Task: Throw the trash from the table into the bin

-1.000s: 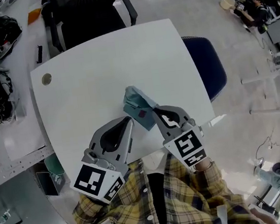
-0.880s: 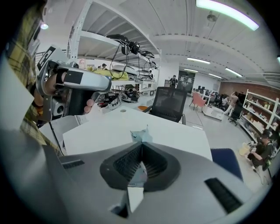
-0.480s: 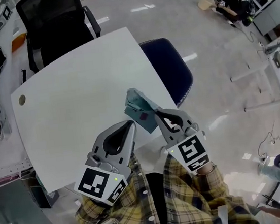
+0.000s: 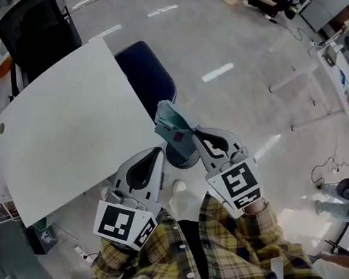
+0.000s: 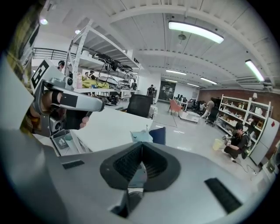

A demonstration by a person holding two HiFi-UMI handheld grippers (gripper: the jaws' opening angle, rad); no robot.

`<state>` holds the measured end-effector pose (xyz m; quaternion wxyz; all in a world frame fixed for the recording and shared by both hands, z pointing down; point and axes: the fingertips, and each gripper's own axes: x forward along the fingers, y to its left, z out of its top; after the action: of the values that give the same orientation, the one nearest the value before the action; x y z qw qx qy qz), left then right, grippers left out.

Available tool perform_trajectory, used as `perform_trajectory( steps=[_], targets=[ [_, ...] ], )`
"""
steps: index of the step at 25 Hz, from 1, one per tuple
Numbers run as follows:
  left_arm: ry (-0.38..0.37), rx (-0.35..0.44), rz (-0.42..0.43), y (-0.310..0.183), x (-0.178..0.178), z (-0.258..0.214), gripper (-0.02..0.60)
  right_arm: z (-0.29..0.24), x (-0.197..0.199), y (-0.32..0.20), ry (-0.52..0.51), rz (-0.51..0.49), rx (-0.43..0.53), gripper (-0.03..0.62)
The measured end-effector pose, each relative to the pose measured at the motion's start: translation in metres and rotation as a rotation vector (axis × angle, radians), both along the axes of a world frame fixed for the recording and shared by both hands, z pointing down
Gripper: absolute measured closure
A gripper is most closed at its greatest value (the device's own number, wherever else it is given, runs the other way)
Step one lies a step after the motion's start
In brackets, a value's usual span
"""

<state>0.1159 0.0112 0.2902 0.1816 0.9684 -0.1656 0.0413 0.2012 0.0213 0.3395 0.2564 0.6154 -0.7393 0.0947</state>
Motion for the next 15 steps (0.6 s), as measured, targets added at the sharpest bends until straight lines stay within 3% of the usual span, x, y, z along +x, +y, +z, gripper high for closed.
perform_trajectory(
  steps=[5, 15],
  targets=[
    [-0.034, -0.004, 0.041, 0.045, 0.048, -0.004, 0.574, 0.004, 0.052, 0.044, -0.016, 0.024, -0.003, 0.595],
    [-0.06, -0.039, 0.109, 0.055, 0.065, 0.01, 0.574, 0.055, 0.079, 0.074, -0.049, 0.172, -0.096, 0.595]
  ],
)
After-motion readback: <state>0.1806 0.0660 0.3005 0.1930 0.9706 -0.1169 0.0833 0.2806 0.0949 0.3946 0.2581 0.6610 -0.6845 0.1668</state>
